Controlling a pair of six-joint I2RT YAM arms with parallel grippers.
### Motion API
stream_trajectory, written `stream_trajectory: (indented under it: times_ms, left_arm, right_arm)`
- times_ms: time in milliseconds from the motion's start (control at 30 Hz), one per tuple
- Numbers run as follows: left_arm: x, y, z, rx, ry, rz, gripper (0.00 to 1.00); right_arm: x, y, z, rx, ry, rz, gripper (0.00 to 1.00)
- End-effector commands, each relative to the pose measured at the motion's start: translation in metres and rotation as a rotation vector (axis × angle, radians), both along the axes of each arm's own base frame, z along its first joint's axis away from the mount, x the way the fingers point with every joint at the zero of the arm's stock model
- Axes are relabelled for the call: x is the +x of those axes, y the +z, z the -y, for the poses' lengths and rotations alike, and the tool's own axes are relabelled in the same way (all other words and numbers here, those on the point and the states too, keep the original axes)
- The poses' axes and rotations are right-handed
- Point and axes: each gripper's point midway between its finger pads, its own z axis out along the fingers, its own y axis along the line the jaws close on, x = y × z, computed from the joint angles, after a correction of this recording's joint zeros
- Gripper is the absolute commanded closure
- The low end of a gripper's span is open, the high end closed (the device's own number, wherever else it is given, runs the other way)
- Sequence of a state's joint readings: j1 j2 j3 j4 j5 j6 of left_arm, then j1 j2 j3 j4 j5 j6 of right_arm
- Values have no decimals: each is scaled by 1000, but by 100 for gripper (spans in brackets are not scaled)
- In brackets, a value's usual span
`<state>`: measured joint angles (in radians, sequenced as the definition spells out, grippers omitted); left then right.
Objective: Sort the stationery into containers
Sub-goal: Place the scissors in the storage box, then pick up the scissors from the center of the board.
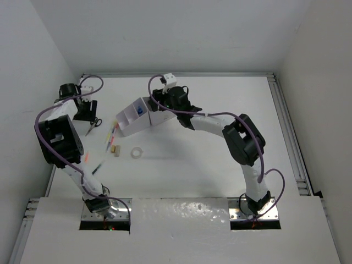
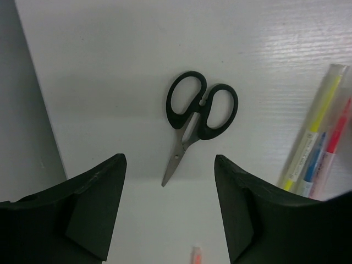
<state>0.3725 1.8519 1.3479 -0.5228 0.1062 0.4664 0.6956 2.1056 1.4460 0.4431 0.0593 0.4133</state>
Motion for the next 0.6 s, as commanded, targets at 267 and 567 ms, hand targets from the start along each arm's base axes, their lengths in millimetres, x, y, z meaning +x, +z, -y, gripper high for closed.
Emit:
stream_trajectory:
  times_ms: [267, 567]
  left_arm:
    - [36, -4, -27, 29, 47, 25, 67]
    - [39, -31, -30, 16, 91, -12, 76]
  right_arm:
    - [-66, 170, 25, 227, 63, 276, 52]
    - [-93, 175, 51, 164, 56, 263, 52]
